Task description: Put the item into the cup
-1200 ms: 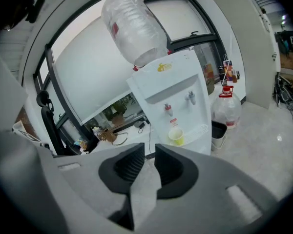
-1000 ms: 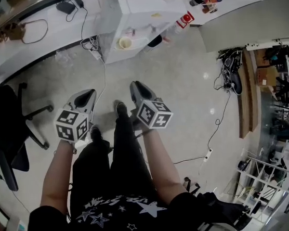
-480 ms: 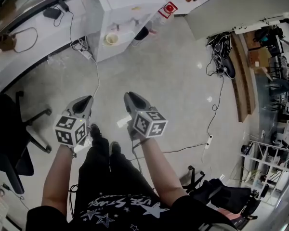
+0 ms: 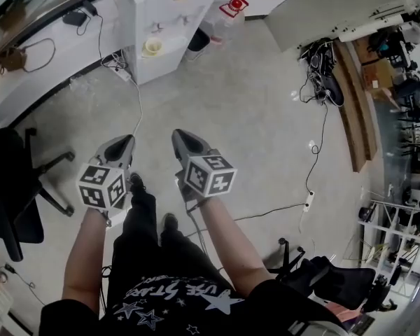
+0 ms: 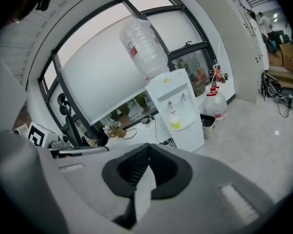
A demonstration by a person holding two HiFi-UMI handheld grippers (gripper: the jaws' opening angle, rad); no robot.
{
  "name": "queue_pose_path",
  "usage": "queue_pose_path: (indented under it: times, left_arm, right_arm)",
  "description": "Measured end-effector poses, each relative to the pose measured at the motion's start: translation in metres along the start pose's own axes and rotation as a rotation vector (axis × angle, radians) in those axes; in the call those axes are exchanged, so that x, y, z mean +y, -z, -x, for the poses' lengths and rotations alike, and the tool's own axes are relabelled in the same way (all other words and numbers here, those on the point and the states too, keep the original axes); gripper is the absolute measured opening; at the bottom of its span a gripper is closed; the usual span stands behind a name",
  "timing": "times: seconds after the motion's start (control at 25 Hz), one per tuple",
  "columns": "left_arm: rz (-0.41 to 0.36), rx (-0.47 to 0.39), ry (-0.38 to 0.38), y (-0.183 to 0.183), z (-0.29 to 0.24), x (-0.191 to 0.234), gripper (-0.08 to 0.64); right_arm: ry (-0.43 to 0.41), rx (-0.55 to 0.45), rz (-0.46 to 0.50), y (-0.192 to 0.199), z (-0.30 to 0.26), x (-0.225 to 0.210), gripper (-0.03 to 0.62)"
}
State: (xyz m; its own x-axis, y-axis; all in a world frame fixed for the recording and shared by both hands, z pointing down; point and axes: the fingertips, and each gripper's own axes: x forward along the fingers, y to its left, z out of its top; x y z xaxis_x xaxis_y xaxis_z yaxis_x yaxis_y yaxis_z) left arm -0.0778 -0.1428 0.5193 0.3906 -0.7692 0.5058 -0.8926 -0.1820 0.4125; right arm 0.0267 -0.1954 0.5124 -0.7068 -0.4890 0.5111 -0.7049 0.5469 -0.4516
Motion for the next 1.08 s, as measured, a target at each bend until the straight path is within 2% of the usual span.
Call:
queue_pose_path:
  times: [0.48,0.68,0.8,1.08]
  left_arm:
    - [-0.024,-0.085,-0.027,0.021,0.072,-0.100,0.003]
    - [-0.080,-0.132,-0.022,0.023,0.100,-0.148,0.003]
    - [-0.086,-0.153,-0.020,0.030,0.116,-0.171,0.003]
    - [-0.090,-0.169,-0.034,0.052,0.145,-0.206,0.003]
  right_arm:
    - [-0.063,-0.049,0.126,0.013,0.120,0.035,0.000]
    - [-0.087,-0.067,0.154,0.030,0.171,0.051,0.000]
    - [-0.093,-0.065,0.187,0.042,0.196,0.059,0.000]
    - [-0.121,-0.085,0.180,0.056,0.244,0.071,0.000]
